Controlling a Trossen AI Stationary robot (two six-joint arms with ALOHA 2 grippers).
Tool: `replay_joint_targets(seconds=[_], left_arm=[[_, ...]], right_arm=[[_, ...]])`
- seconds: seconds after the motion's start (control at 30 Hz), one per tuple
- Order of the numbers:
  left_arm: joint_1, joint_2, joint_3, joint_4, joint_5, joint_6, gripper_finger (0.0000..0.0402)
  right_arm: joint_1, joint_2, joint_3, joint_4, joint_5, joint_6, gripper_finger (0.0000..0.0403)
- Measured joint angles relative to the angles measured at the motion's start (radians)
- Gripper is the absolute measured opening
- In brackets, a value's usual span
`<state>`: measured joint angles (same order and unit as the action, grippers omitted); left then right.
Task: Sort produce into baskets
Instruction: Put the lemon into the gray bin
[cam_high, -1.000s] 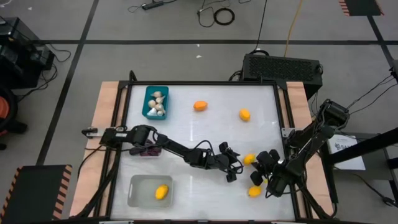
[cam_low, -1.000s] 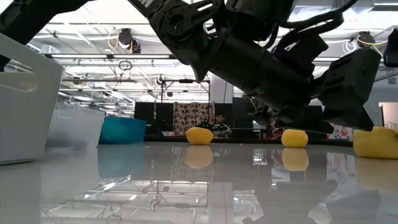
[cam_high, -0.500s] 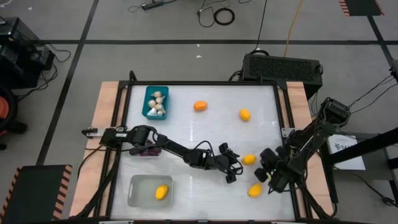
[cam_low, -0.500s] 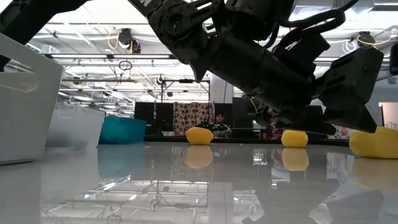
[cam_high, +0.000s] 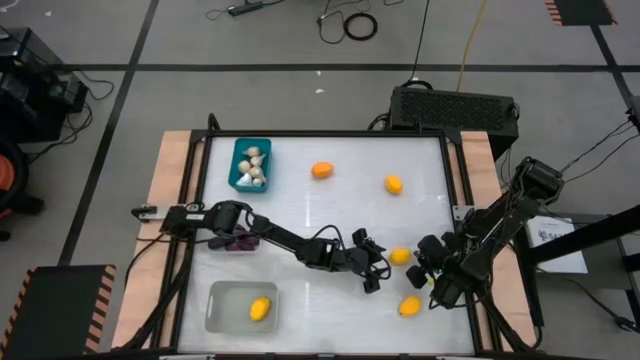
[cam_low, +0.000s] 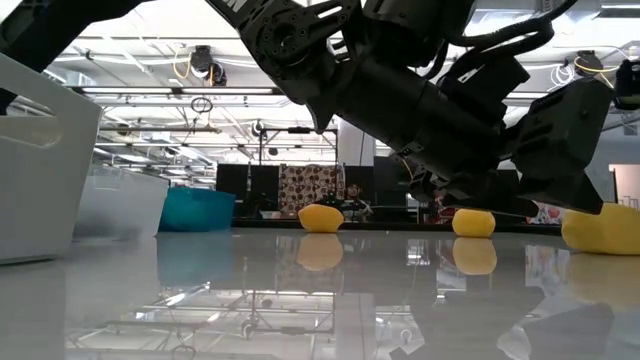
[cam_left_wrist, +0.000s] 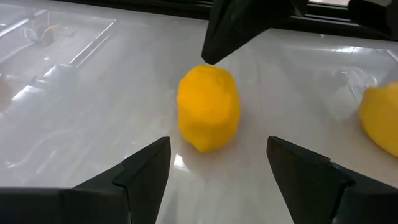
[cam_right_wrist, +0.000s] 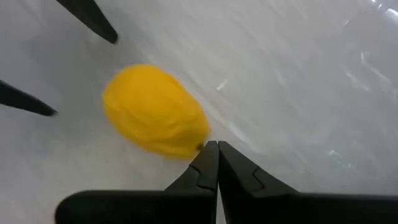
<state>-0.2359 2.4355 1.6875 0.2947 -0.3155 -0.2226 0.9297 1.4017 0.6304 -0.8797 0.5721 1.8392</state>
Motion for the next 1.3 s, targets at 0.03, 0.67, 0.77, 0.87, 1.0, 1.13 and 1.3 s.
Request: replay_joint_targets(seconds=[0.03, 0.67, 0.77, 0.87, 1.0, 1.13, 1.3], left_arm=[[0.001, 0.000, 0.000, -0.001, 0.002, 0.000, 0.0274], [0.001, 0.000, -0.001, -0.064, 0.006, -0.005, 0.0274], [0.001, 0.000, -0.001, -0.069, 0.006, -0.005, 0.0274], [0.001, 0.000, -0.001, -0.068, 0.006, -0.005, 0.0274], [0.001, 0.000, -0.001, -0.067, 0.006, -0.005, 0.0274], [0.001, 0.000, -0.001, -0.066, 0.006, -0.006, 0.0274], [0.001, 0.000, -0.001, -0.067, 0.005, -0.006, 0.0274]], right_arm=[[-0.001, 0.000, 0.000, 0.008, 0.007, -0.002, 0.0000], [-0.010, 0.051, 0.000, 0.113, 0.112, -0.030, 0.0000], [-0.011, 0.051, 0.000, 0.144, 0.114, -0.042, 0.0000], [-0.020, 0.050, 0.000, 0.173, 0.115, -0.074, 0.0000], [-0.042, 0.050, 0.000, 0.189, 0.118, -0.100, 0.0000], [-0.065, 0.050, 0.000, 0.240, 0.137, -0.159, 0.0000], [-0.096, 0.050, 0.000, 0.314, 0.138, -0.252, 0.0000]])
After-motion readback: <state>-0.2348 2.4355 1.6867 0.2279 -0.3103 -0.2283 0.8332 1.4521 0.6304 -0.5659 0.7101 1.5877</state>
